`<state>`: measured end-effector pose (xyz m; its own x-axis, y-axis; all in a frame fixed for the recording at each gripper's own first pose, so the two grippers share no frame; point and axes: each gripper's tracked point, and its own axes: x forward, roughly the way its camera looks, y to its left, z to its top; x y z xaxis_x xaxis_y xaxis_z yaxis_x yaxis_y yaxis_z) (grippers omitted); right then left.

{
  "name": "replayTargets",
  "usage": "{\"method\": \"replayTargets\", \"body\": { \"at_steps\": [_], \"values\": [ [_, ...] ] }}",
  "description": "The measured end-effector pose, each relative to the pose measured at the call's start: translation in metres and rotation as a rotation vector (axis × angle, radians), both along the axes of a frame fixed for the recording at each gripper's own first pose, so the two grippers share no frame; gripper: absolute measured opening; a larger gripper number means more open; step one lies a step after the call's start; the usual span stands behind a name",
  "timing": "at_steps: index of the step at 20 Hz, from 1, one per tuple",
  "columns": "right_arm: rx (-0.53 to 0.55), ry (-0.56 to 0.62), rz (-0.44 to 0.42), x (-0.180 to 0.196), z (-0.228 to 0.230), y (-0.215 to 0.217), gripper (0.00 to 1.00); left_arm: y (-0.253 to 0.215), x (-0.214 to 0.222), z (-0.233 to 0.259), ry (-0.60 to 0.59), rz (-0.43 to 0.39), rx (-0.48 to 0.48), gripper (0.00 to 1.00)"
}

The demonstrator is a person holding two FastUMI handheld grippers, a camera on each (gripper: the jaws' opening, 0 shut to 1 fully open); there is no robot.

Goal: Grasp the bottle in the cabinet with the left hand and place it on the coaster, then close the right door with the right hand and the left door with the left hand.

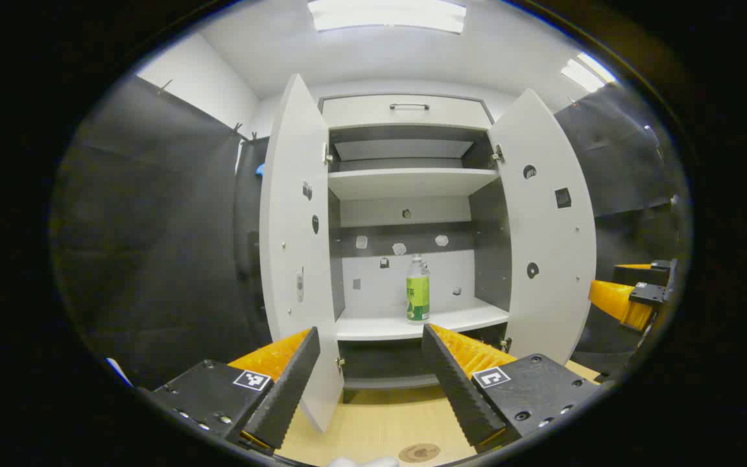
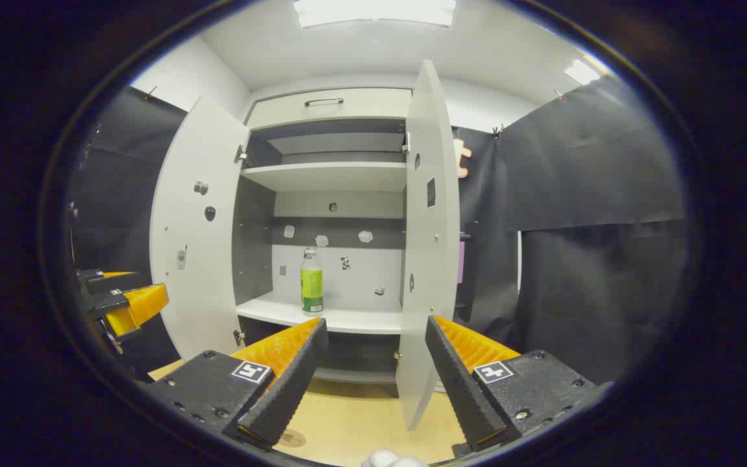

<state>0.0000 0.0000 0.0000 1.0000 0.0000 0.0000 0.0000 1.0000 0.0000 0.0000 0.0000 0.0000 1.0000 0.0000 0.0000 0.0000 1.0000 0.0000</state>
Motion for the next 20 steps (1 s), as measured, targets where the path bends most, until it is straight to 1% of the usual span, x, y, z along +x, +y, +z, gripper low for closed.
{"method": "replayTargets", "body": {
  "at_steps": [1,2,6,7,8,9,10,12,14,15,16,20],
  "values": [
    [0.0,0.001,0.005,0.001,0.001,0.001,1.0,0.001,0.001,0.0,-0.002,0.005,-0.006,1.0],
    [0.001,-0.003,0.007,0.002,0.004,0.003,0.99,0.002,0.002,0.001,-0.009,0.008,-0.008,1.0],
    [0.007,0.002,-0.002,0.011,0.006,0.002,1.0,0.006,0.003,0.001,-0.004,0.021,-0.009,1.0],
    [0.01,0.002,-0.003,0.013,0.005,0.003,0.99,0.006,0.005,0.001,-0.003,0.019,-0.01,0.98],
    [0.014,0.006,-0.001,0.015,0.004,0.005,1.0,0.007,0.007,0.0,-0.002,0.02,-0.009,1.0],
    [0.018,0.008,0.004,0.017,0.003,0.007,0.99,0.009,0.011,-0.001,0.001,0.024,-0.005,0.98],
    [0.02,0.012,0.006,0.02,0.003,0.008,0.99,0.011,0.015,-0.001,0.002,0.026,-0.001,1.0],
    [0.021,0.013,0.005,0.023,0.003,0.008,0.99,0.009,0.022,0.001,-0.002,0.017,0.005,1.0],
    [0.023,0.017,-0.003,0.028,0.004,0.006,1.0,0.007,0.035,0.001,0.0,0.007,0.017,0.97],
    [0.026,0.019,-0.007,0.028,0.004,0.007,1.0,0.005,0.043,-0.001,0.006,0.0,0.021,1.0],
    [0.029,0.018,-0.01,0.029,0.005,0.006,0.99,0.002,0.053,-0.002,0.015,-0.006,0.017,1.0],
    [0.018,0.022,-0.038,0.041,0.011,0.005,1.0,-0.013,0.109,-0.003,0.026,-0.041,-0.006,0.99]
  ]
}}
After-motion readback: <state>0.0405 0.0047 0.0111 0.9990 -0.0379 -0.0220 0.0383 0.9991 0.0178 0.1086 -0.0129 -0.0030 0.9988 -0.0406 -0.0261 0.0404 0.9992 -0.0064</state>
